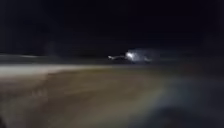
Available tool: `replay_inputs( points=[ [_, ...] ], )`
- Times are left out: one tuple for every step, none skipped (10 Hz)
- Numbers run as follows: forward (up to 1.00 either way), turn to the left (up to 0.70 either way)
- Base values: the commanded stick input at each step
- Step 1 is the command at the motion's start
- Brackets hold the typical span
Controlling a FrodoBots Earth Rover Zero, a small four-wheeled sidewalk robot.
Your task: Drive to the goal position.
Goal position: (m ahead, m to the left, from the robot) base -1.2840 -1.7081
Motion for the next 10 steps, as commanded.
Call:
replay_inputs(
  points=[
    [0.70, 0.00],
    [0.70, 0.00],
    [0.70, 0.00],
    [0.70, 0.00],
    [0.70, 0.00],
    [0.70, 0.00],
    [0.70, 0.01],
    [0.70, 0.19],
    [0.70, 0.27],
    [0.70, 0.27]
  ],
)
